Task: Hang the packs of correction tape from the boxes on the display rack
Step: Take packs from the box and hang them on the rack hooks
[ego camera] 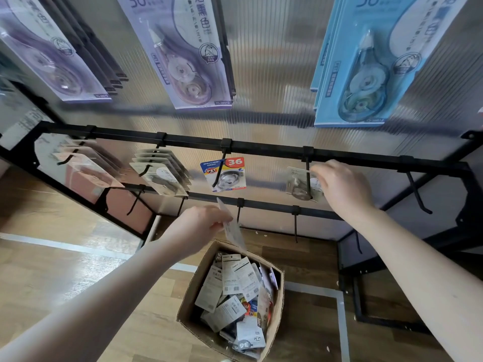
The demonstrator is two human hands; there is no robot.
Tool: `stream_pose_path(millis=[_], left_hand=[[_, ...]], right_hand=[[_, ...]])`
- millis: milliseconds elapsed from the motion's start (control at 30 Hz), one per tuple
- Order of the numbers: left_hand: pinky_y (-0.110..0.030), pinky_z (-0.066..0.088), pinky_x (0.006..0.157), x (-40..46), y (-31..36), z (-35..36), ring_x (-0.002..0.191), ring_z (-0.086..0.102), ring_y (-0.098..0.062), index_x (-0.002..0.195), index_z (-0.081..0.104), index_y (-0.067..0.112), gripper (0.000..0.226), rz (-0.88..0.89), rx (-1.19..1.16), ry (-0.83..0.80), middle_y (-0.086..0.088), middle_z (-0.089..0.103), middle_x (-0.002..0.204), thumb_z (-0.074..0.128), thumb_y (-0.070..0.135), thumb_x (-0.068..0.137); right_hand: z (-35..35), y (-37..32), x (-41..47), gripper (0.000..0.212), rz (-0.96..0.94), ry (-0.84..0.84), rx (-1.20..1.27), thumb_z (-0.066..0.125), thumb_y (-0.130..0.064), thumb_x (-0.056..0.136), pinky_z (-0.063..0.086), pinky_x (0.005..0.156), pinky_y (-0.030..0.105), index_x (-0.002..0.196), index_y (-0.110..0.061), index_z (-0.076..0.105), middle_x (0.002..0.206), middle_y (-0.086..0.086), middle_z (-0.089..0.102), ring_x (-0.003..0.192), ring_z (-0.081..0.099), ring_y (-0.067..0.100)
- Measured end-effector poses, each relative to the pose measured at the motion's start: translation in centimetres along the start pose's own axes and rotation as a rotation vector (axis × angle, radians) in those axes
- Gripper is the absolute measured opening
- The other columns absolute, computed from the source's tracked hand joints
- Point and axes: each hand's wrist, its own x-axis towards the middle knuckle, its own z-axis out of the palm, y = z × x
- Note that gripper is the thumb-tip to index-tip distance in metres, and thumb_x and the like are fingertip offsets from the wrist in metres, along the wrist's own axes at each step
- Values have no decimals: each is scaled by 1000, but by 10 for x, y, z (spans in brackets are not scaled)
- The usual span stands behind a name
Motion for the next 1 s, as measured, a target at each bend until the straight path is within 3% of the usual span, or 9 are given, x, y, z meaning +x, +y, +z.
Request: stream_pose_path(millis=[100,200,267,367,433,700,867,933,1000], left_hand=[[-32,54,66,-3,3,-8,81,63,-15,99,73,23,16,45,40,191,3,69,94,63,21,87],[-26,43,47,-4,3,-15,62,52,-15,81,75,23,6,63,65,290,4,55,71,72,28,79],[-21,37,50,-2,2,-21,64,46,-13,81,75,19,10,62,6,299,3,50,72,72,27,79],[-10,40,61,-2,3,-30,70,51,-5,88,72,14,13,25,-172,222,4,58,82,66,25,84],[-7,39,59,-5,3,-35,64,52,3,88,70,14,12,3,-238,193,9,60,76,63,23,86],[-14,35,54,-16,-7,-42,61,50,-8,84,71,14,11,-20,-267,246,4,62,71,65,23,85],[-12,37,55,-19,-8,-37,62,51,-3,88,72,14,12,4,-241,213,7,61,73,65,23,85],[-10,36,56,-16,-5,-35,64,51,-3,90,72,15,14,27,-209,194,8,62,76,64,25,86],[-17,40,59,-11,1,-34,65,52,-5,89,71,15,14,52,-203,191,8,62,75,64,26,86]], right_hand=[[0,1,-2,23,-15,27,4,69,5,76,34,56,24,98,-2,69,85,17,67,69,62,33],[-2,-1,-5,22,-35,52,20,69,6,76,33,55,23,96,-3,70,83,15,67,66,62,33],[-2,-3,-8,19,-35,66,46,66,3,80,34,56,23,98,-3,70,87,15,68,68,63,33],[-3,-6,-12,19,-43,80,64,63,-2,84,35,60,23,101,-3,69,92,16,68,73,64,33],[-3,-8,-14,19,-48,71,59,62,-3,85,37,61,24,103,-2,68,95,16,68,77,64,34],[1,-17,-23,23,-7,19,63,55,-6,90,37,64,26,109,-4,66,104,16,66,88,62,35],[0,-19,-31,21,29,17,56,56,-6,89,47,65,34,107,-4,67,100,17,68,85,63,35],[-1,-14,-36,21,52,13,44,56,-7,89,46,64,31,107,-4,67,100,15,68,85,63,34],[-2,-6,-44,20,80,4,-1,57,-8,89,35,54,20,107,-5,67,97,13,68,81,62,32]])
